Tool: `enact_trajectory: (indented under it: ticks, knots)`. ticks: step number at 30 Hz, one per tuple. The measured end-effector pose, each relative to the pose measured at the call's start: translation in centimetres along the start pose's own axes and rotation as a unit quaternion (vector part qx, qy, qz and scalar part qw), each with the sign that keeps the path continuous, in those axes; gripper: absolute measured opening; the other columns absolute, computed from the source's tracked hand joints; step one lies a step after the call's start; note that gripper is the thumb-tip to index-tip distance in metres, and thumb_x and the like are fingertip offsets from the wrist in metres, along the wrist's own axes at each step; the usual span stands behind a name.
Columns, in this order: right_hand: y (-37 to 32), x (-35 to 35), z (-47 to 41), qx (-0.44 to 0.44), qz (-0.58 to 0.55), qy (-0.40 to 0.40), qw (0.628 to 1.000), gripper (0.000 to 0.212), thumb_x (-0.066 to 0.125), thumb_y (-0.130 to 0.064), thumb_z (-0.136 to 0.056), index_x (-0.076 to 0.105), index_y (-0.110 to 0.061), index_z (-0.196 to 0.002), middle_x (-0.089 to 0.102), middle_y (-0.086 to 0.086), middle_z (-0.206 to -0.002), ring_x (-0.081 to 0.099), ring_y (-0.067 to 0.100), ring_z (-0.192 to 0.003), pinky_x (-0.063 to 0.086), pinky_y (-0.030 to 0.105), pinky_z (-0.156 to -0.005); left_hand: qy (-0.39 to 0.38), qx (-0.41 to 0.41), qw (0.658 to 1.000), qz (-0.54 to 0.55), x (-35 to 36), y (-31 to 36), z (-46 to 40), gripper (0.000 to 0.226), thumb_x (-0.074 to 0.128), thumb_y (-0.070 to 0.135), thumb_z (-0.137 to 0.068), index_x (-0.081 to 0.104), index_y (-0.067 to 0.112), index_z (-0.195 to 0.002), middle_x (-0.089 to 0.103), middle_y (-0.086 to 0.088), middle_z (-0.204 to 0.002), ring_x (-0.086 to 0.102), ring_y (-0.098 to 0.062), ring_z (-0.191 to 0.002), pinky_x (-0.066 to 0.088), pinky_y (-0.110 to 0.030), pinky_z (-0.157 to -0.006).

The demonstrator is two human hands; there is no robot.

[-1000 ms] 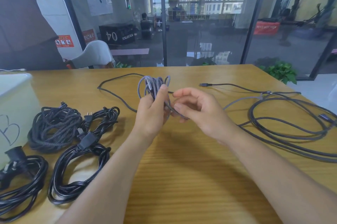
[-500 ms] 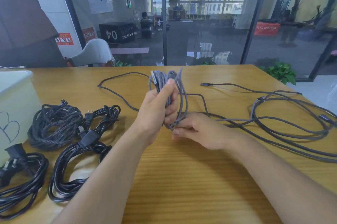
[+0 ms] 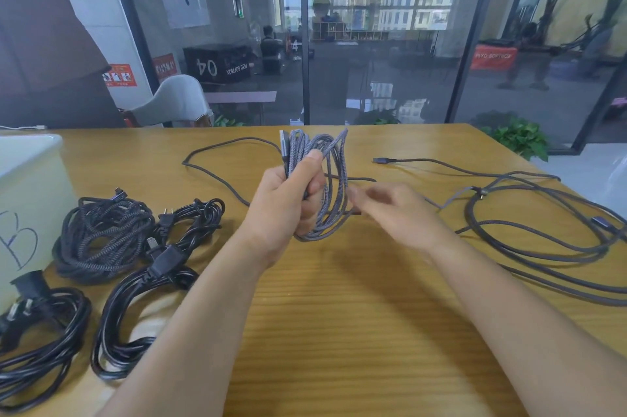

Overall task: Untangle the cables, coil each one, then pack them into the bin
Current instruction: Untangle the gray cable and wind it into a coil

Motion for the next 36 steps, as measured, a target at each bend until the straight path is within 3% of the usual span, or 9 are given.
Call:
enact_trajectory:
  ticks: [4,8,10,13,19,23,28,33,36]
  knots:
    - [0.6,-3.0,-1.0,0.065,-0.22,0.154,0.961,0.012,0.06,-0.024,-0.106,0.067,-0.014,-0.105,0.076,0.01,-0.101,0.073,0.02,-0.091,0.06,0.044,-0.092,-0.032,-0.013,0.998,-0.046,-0.2,-0.1,0.0,0.048,0.044,0.037,-0.11,0.04,0.02,-0.065,0.023,-0.001,-0.054,0.012,-0.019,-0.053,0.012,-0.03,-0.049]
    - [2.6,-7.3,-1.7,0.151,-0.438,0.196,0.864,0.007,0.043,-0.007,-0.111,0.048,-0.013,-0.111,0.061,0.005,-0.081,0.053,0.01,-0.044,0.054,0.029,-0.056,-0.051,-0.026,0.994,-0.092,0.0,-0.6,0.0,0.048,0.048,0.038,-0.108,0.04,0.02,-0.065,0.023,-0.004,-0.058,0.013,-0.02,-0.054,0.014,-0.03,-0.05]
    - [3.0,-8.1,-1.7,0.171,-0.424,0.128,0.88,0.011,0.041,-0.014,-0.112,0.05,-0.014,-0.106,0.047,0.0,-0.071,0.032,0.007,-0.037,0.037,0.022,-0.04,-0.07,-0.027,0.993,-0.095,0.1,-0.8,0.0,0.047,0.048,0.038,-0.109,0.04,0.019,-0.066,0.023,-0.005,-0.059,0.012,-0.021,-0.055,0.013,-0.033,-0.051]
    - [2.5,-7.2,-1.4,0.146,-0.299,0.068,0.94,0.024,0.043,-0.023,-0.113,0.063,-0.011,-0.11,0.044,-0.006,-0.063,0.029,0.006,-0.043,0.029,0.02,-0.039,-0.104,-0.024,0.989,-0.102,0.4,-0.8,0.1,0.046,0.049,0.042,-0.107,0.041,0.018,-0.068,0.025,-0.004,-0.058,0.015,-0.02,-0.052,0.015,-0.031,-0.049]
    - [-1.5,-2.7,0.6,-0.05,-0.2,0.267,0.941,0.035,0.027,-0.025,-0.115,0.053,-0.017,-0.092,0.073,-0.003,-0.089,0.067,0.009,-0.076,0.053,0.027,-0.073,-0.126,-0.033,0.983,-0.13,1.3,-1.2,0.3,0.05,0.049,0.039,-0.109,0.04,0.011,-0.07,0.024,-0.006,-0.061,0.015,-0.019,-0.05,0.018,-0.025,-0.045]
    - [-2.9,-0.3,1.0,-0.13,-0.236,0.223,0.937,0.042,0.032,-0.041,-0.111,0.056,-0.009,-0.103,0.076,0.003,-0.104,0.071,0.02,-0.1,0.053,0.037,-0.094,-0.162,-0.032,0.981,-0.096,2.8,-1.3,0.7,0.054,0.05,0.042,-0.106,0.031,0.007,-0.069,0.022,-0.004,-0.058,0.014,-0.018,-0.049,0.015,-0.025,-0.044]
    - [-3.5,-0.7,1.0,-0.148,-0.332,0.08,0.928,0.032,0.037,-0.042,-0.107,0.058,-0.026,-0.089,0.075,0.02,-0.099,0.068,0.045,-0.091,0.053,0.052,-0.086,-0.226,-0.062,0.97,-0.056,4.0,-1.5,1.1,0.053,0.052,0.045,-0.1,0.026,0.011,-0.069,0.022,-0.002,-0.053,0.013,-0.018,-0.045,0.013,-0.03,-0.044]
    - [-3.5,-0.9,0.5,-0.139,-0.326,0.02,0.935,0.029,0.05,-0.036,-0.103,0.059,-0.01,-0.096,0.057,0.007,-0.082,0.054,0.018,-0.076,0.048,0.024,-0.069,-0.227,-0.067,0.971,-0.042,3.7,-1.6,1.1,0.052,0.05,0.043,-0.101,0.025,0.011,-0.068,0.023,-0.001,-0.05,0.014,-0.016,-0.042,0.02,-0.021,-0.04]
    - [-3.8,-0.9,0.6,-0.142,-0.336,-0.029,0.931,0.034,0.053,-0.035,-0.102,0.067,-0.005,-0.094,0.063,0.005,-0.079,0.057,0.014,-0.071,0.049,0.021,-0.067,-0.219,-0.049,0.973,-0.06,3.4,-1.4,0.9,0.057,0.053,0.051,-0.1,0.031,0.013,-0.065,0.024,-0.002,-0.05,0.014,-0.017,-0.042,0.015,-0.025,-0.041]
Point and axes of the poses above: each hand's wrist, its own z-axis away from the middle knuckle, its own x-axis out of the palm, y = z × x, the point moved 3 cm from there along -z, towards the middle knuckle
